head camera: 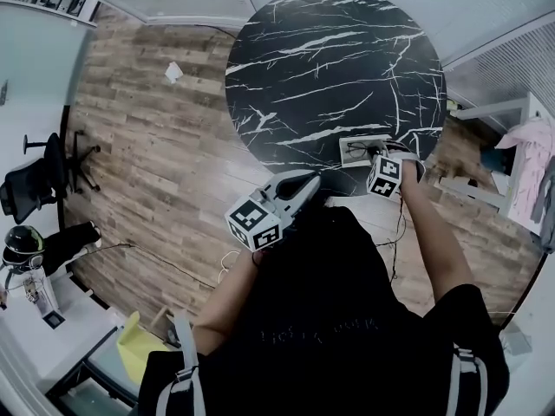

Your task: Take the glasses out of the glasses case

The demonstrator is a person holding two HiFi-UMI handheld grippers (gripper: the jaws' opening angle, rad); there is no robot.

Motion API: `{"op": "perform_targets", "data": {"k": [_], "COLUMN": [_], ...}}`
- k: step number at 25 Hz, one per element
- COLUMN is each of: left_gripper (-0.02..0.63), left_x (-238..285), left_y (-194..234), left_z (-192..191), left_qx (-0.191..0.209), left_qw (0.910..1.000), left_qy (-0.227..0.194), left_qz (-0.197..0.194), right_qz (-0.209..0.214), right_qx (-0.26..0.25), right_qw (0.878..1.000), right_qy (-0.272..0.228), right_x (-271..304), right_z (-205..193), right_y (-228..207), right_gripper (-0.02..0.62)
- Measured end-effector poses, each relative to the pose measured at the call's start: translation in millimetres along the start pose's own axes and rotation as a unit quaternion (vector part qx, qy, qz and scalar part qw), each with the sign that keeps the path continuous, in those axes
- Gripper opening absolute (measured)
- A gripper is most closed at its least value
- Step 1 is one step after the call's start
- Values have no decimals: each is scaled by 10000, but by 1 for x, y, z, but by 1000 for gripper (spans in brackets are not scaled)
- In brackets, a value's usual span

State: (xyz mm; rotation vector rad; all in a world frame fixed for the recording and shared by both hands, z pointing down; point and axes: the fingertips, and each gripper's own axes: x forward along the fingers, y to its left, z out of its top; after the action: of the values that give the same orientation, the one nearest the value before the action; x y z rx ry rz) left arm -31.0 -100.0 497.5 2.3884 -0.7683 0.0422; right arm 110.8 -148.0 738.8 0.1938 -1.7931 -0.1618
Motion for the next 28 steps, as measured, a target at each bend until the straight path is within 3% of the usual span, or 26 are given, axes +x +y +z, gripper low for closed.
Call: {"op": "perform_targets", "data": {"k": [14, 28], "left_gripper": [17, 17], "left_x": [2, -5], "left_y": [-11, -17], "left_z": [4, 0], "left_qx": [130, 86], "left_qw": [9996, 9997], "left_qy": [-23, -55], "left_qz": [-235, -209], "right_qz": [-371, -566], "right_qx": [917, 2304], "right_qw": [9938, 9609], "right_qy": [-503, -1425], "right_x": [-45, -96], "right_z": [6, 11], "right_y": [-11, -17], "right_gripper": [31, 31]}}
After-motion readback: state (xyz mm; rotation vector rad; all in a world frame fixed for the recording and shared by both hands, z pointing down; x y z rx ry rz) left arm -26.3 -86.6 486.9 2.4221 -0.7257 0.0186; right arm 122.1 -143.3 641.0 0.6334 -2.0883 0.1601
